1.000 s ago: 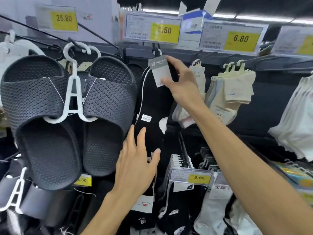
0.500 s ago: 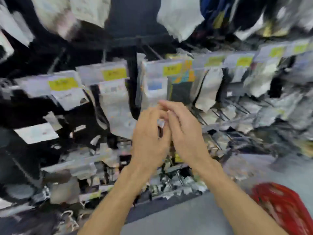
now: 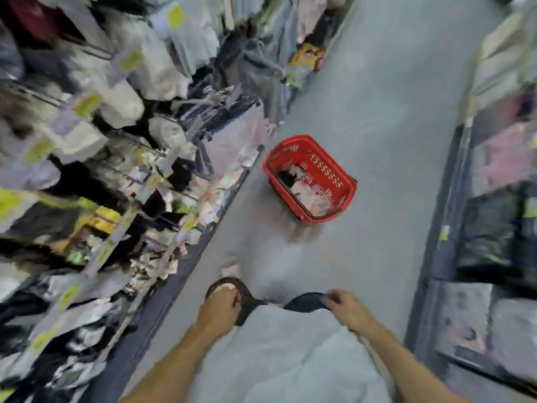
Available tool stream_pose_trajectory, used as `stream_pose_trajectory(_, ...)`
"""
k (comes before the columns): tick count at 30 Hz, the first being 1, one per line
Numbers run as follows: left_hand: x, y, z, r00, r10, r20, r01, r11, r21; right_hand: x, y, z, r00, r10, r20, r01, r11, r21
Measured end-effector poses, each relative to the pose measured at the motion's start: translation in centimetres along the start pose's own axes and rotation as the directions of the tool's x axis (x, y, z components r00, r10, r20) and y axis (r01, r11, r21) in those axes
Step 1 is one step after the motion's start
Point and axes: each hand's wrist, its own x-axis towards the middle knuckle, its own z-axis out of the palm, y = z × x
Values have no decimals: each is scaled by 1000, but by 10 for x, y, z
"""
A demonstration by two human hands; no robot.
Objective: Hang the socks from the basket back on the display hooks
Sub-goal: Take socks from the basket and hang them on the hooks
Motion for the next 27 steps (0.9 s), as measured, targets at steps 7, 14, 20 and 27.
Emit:
stream_pose_trajectory(7,90,54,-41,979,180,95,-187,980,73,49,3,-26,987,160,-26,-152,969,193)
stream_pose_trajectory(14,201,92,-90,948,171,269,-209,971,117,118,-45,-87,949,314,-15,-285,879,382)
stream_pose_trajectory(20,320,133,-128,922,119,367,-158,985,76,212,-105,-129,965,261,9,-232,841,489)
stream_pose_trajectory(27,504,203,-94,908,166,384,-215,972,90,380,-117,-146,941,338,18,-266,705,657)
